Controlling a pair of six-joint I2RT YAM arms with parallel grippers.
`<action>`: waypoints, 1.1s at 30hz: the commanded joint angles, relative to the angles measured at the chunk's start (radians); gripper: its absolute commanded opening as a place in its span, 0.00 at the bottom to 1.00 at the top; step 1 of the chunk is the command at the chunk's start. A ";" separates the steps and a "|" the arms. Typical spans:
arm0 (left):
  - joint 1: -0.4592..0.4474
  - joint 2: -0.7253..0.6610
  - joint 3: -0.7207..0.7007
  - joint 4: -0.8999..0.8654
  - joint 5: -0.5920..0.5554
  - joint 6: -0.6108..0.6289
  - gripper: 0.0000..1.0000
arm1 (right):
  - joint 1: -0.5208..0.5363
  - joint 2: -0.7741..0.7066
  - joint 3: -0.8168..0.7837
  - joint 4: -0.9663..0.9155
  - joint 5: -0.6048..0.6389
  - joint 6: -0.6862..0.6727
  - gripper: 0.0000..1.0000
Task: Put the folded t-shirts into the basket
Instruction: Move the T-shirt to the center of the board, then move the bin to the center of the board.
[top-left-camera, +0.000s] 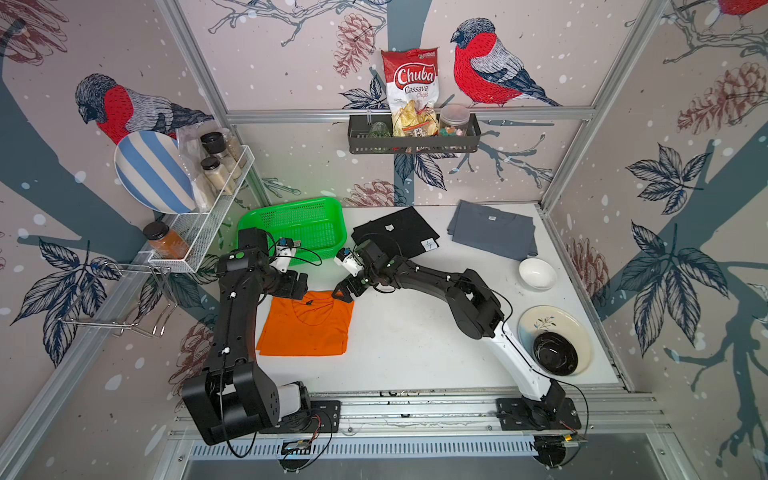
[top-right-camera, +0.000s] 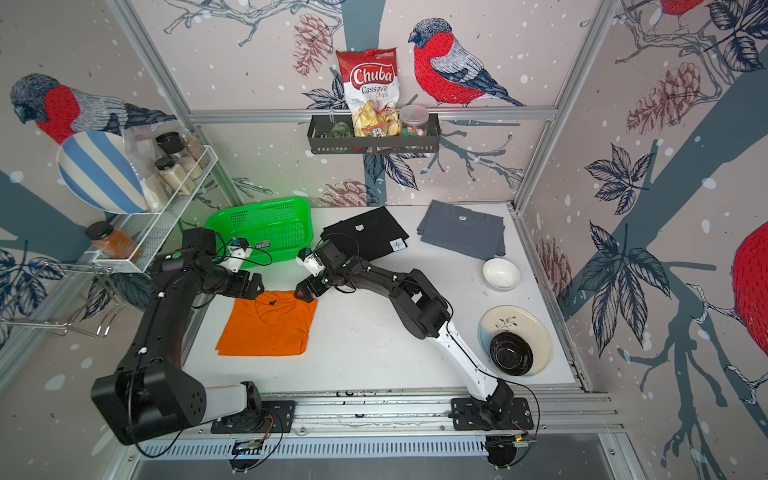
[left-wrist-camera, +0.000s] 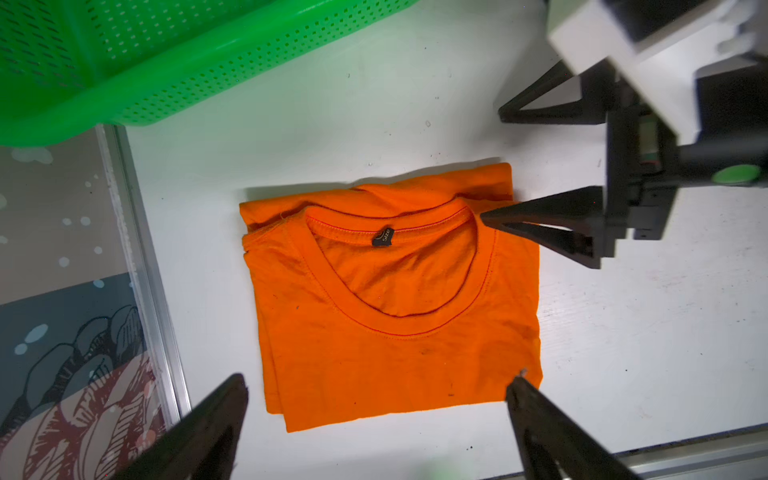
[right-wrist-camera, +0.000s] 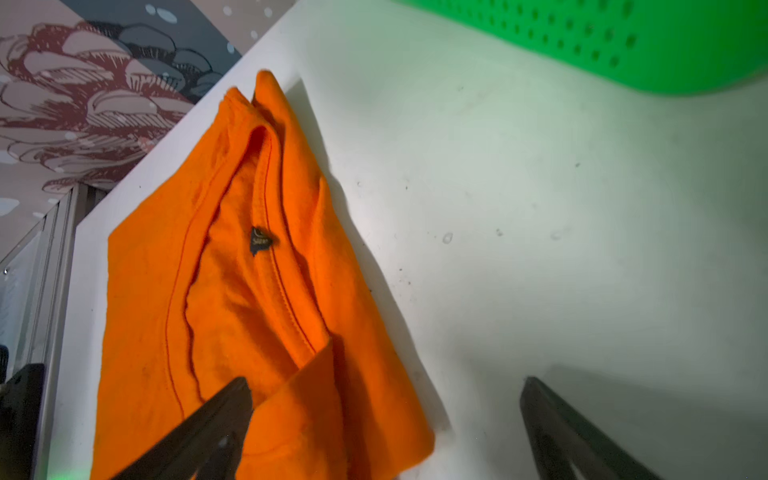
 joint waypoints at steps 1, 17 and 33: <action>0.005 0.045 0.097 -0.082 0.067 0.014 0.96 | 0.004 0.028 0.019 -0.076 -0.062 -0.046 0.99; -0.146 0.460 0.562 -0.114 0.046 0.064 0.96 | -0.012 0.008 -0.080 -0.159 -0.226 -0.157 0.52; -0.284 0.808 0.725 0.028 -0.032 0.230 0.84 | -0.048 -0.434 -0.542 -0.105 -0.300 0.009 0.08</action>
